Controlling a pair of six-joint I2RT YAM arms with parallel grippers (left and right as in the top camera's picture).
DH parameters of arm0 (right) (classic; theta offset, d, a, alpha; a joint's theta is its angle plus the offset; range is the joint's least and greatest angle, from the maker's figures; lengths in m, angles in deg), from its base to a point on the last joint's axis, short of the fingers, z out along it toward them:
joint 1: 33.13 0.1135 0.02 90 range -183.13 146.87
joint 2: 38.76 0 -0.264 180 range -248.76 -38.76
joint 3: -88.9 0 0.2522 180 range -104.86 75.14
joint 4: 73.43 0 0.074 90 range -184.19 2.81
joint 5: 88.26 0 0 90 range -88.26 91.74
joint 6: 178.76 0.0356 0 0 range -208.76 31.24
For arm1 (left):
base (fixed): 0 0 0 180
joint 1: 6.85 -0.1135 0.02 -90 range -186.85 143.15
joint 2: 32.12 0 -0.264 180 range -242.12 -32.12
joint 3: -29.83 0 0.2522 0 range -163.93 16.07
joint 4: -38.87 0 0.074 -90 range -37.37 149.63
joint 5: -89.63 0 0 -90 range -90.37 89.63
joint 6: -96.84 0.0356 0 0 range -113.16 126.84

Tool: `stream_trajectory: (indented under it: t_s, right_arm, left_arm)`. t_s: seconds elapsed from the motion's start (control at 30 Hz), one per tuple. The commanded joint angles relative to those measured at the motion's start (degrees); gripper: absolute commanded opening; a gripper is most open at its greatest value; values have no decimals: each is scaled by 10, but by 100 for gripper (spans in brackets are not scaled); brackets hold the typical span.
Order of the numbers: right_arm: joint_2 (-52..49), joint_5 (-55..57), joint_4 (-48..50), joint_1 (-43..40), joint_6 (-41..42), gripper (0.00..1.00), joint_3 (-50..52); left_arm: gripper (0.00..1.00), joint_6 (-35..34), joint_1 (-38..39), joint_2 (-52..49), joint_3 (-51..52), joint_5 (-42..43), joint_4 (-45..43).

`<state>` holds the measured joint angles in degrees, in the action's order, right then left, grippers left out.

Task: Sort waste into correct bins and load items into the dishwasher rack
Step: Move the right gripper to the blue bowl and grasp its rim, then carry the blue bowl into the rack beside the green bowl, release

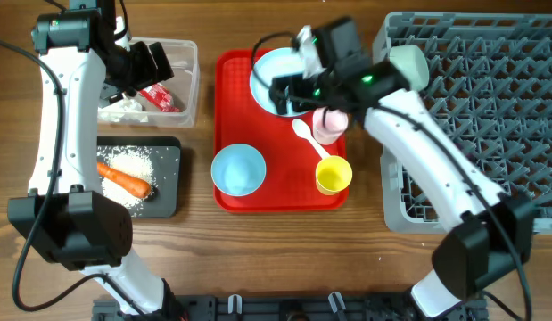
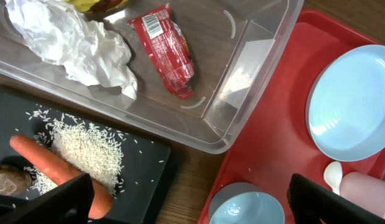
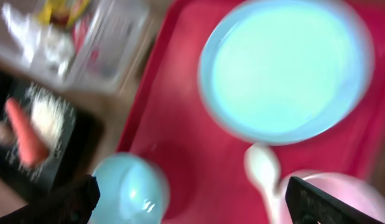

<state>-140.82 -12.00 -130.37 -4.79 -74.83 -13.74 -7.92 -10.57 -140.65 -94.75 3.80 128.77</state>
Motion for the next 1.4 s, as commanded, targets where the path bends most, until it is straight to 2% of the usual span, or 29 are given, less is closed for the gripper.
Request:
stream_trajectory:
  t_s: [0.0, 0.13, 0.3, 0.4, 0.43, 0.57, 0.63, 0.73, 0.83, 1.13, 1.37]
  right_arm:
    - [-25, -47, 0, 49, 31, 97, 48]
    - [-51, -47, -6, 96, 80, 88, 75]
    - [-99, -47, -18, 105, 171, 79, 76]
    - [-133, -62, -20, 101, 179, 75, 76]
    - [-146, -80, -19, 88, 189, 64, 76]
    - [-148, -79, -17, 83, 193, 52, 76]
    - [-148, -75, -16, 83, 198, 43, 76]
    - [-148, -71, -16, 83, 208, 21, 76]
    - [-148, -70, -16, 83, 207, 5, 76]
    - [-140, -48, -12, 83, 187, 4, 47]
    - [-52, 199, -120, 83, 129, 4, -62]
  left_arm:
    - [100, -7, -3, 1, 3, 0, 0]
    - [100, -7, -3, 1, 3, 0, 0]
    - [100, -7, -3, 1, 3, 0, 0]
    - [100, -7, -3, 1, 3, 0, 0]
    - [100, -7, -3, 1, 3, 0, 0]
    - [100, -7, -3, 1, 3, 0, 0]
    - [100, -7, -3, 1, 3, 0, 0]
    - [100, -7, -3, 1, 3, 0, 0]
    - [100, -7, -3, 1, 3, 0, 0]
    - [100, -7, -3, 1, 3, 0, 0]
    - [100, -7, -3, 1, 3, 1, 0]
